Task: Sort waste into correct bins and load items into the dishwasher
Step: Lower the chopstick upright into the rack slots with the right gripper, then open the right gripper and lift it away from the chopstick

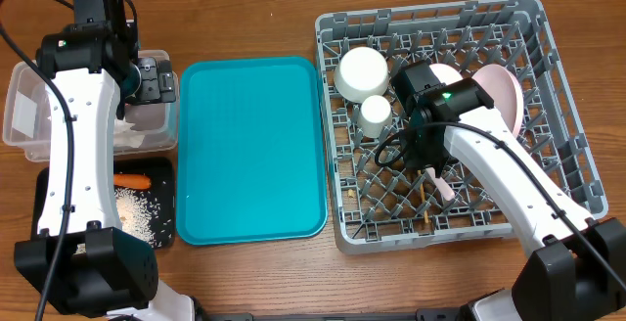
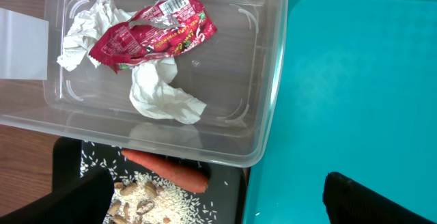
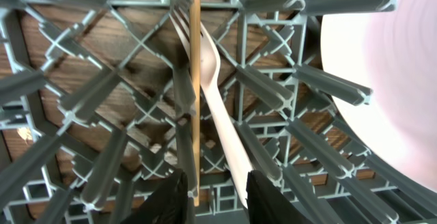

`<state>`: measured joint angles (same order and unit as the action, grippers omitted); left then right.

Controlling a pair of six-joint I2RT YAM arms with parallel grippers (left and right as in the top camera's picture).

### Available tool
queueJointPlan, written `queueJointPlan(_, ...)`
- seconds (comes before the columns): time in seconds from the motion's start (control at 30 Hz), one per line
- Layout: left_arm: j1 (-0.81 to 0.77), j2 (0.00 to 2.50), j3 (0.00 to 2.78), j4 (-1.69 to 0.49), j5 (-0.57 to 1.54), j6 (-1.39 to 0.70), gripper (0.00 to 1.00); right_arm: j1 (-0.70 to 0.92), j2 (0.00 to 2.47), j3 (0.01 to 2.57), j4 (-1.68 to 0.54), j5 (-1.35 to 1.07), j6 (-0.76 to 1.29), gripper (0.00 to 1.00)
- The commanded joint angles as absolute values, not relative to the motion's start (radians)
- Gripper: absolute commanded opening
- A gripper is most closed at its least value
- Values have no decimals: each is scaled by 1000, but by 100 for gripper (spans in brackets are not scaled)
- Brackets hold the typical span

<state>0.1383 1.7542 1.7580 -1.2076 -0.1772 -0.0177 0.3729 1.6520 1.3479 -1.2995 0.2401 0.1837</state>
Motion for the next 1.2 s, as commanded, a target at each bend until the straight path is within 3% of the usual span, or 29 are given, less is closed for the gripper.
queueJointPlan(0.0, 144, 1739, 1785, -1207, -191, 4, 100, 369, 1633, 1399, -1321, 249, 210, 31)
queueJointPlan(0.07, 144, 1739, 1785, -1206, -191, 4, 100, 369, 1631, 1434, -1339, 232, 210, 34)
queueJointPlan(0.17, 144, 1739, 1785, -1207, -191, 4, 100, 369, 1631, 1490, -1343, 193, 209, 55)
queueJointPlan(0.2, 144, 1739, 1785, -1207, -191, 4, 100, 369, 1631, 1495, -1336, 192, 210, 64)
queueJointPlan(0.23, 144, 1739, 1785, -1206, -191, 4, 100, 369, 1631, 1495, -1325, 192, 209, 87)
queueJointPlan(0.27, 144, 1739, 1785, -1206, -191, 4, 100, 369, 1631, 1495, -1311, 189, 209, 100)
queueJointPlan(1.17, 144, 1739, 1785, -1207, -191, 4, 100, 372, 1559, 1493, -1255, 210, 189, 100)
